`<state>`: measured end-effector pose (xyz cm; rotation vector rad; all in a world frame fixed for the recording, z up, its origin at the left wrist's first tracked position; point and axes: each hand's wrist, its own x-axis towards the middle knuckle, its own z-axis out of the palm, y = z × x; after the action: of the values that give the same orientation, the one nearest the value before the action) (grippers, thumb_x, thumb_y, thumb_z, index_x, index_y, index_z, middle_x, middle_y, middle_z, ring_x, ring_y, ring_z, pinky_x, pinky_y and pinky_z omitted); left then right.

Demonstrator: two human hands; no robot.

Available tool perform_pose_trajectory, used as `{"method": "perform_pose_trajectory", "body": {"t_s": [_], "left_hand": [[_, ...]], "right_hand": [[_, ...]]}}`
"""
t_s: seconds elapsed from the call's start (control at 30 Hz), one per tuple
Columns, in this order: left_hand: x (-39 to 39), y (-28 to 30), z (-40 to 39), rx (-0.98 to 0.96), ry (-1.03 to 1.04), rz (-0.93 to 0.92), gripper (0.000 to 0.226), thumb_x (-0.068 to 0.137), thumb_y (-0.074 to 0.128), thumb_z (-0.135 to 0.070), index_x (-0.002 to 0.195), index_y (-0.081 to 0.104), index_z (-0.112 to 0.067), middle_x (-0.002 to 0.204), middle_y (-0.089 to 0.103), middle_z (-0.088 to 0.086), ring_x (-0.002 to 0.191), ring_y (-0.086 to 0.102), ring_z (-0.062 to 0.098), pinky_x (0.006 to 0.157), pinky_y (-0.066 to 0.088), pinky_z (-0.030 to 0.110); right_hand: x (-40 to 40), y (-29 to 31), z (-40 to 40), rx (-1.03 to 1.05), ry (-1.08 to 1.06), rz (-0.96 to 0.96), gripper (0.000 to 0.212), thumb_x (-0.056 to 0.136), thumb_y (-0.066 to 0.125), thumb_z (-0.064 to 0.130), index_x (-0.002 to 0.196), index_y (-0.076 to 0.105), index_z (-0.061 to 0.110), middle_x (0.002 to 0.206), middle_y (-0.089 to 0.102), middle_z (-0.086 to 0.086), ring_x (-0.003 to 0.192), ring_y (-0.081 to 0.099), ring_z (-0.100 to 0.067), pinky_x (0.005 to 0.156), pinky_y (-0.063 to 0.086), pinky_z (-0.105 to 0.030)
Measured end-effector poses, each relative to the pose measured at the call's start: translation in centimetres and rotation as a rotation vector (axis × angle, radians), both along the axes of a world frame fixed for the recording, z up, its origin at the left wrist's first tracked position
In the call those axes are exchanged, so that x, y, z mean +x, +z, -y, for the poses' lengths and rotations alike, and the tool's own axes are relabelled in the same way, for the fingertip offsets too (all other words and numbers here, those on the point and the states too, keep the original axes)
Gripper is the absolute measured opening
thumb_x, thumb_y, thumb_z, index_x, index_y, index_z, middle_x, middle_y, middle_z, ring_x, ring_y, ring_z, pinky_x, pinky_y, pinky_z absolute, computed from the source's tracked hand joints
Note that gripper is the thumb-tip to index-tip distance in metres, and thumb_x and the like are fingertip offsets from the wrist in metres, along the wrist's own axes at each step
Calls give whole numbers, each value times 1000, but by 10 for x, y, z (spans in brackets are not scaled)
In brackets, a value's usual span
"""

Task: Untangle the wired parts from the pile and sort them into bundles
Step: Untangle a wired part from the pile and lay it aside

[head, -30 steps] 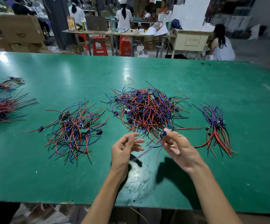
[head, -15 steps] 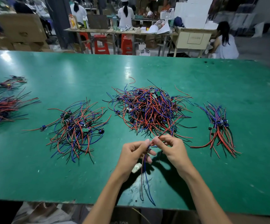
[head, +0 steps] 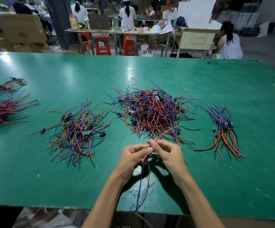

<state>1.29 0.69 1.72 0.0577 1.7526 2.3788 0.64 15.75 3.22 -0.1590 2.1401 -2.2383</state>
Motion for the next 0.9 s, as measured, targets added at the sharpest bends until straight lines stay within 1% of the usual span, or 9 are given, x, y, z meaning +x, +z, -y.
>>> {"method": "perform_pose_trajectory", "body": {"t_s": [0.07, 0.17, 0.23, 0.33, 0.43, 0.53, 0.63, 0.73, 0.9], "left_hand": [[0, -1, -3, -15, 41, 1, 12, 86, 72, -17, 83, 80, -9, 73, 70, 6, 63, 62, 11, 59, 51, 21], [0, -1, -5, -16, 56, -3, 19, 93, 64, -8, 83, 80, -6, 76, 73, 14, 61, 66, 19, 64, 55, 25], [2, 0, -5, -16, 49, -17, 17, 92, 65, -8, 86, 80, -4, 77, 73, 17, 61, 66, 22, 64, 55, 26], [3, 0, -6, -18, 80, -22, 15, 91, 67, -8, 90, 80, 0, 78, 74, 18, 63, 67, 23, 66, 56, 28], [6, -1, -9, -48, 116, -31, 14, 91, 68, -5, 89, 81, -1, 78, 75, 17, 61, 65, 18, 62, 55, 24], [8, 0, -11, -117, 139, -39, 16, 91, 69, -4, 83, 82, -7, 72, 74, 13, 56, 62, 14, 58, 52, 21], [9, 1, -13, -162, 121, -46, 20, 92, 67, -3, 77, 80, -1, 66, 72, 11, 53, 60, 12, 56, 49, 19], [10, 3, -15, -146, 112, -10, 18, 92, 66, 2, 82, 80, -1, 64, 72, 8, 48, 58, 8, 53, 48, 16], [10, 4, -15, -214, 68, -8, 13, 92, 67, 1, 89, 77, 7, 69, 72, 11, 47, 56, 5, 55, 49, 17]], "right_hand": [[2, 0, 2, -9, 25, 22, 22, 94, 66, 30, 98, 80, 12, 82, 71, -17, 72, 64, -12, 65, 53, -19], [4, -2, 7, -29, 76, 71, 26, 103, 52, 19, 111, 74, 9, 85, 63, -14, 66, 54, -12, 60, 49, -20], [6, -5, 8, 31, 76, 46, 27, 107, 47, 12, 113, 73, 13, 94, 71, -6, 70, 56, -11, 63, 48, -23], [6, -5, 8, 87, 32, 23, 27, 106, 49, 12, 106, 76, 16, 96, 76, -3, 81, 65, -12, 70, 54, -30], [6, -3, 11, -3, -5, 84, 25, 104, 52, 8, 96, 76, 11, 81, 73, -8, 70, 63, -14, 56, 54, -25], [3, -9, 15, 19, -95, 107, 28, 103, 51, 8, 86, 74, 13, 85, 74, -19, 65, 62, -18, 49, 50, -24], [-1, -15, 19, 44, -164, 125, 28, 98, 53, 21, 78, 72, 18, 73, 66, -24, 52, 49, -18, 46, 43, -26], [-9, -11, 18, 32, -237, 143, 27, 81, 50, 37, 77, 74, 26, 63, 63, -1, 48, 48, -12, 45, 41, -24], [-29, 5, 10, 158, -356, 125, 27, 78, 48, 38, 72, 74, 35, 82, 75, 4, 61, 50, -13, 63, 37, -31]]}}
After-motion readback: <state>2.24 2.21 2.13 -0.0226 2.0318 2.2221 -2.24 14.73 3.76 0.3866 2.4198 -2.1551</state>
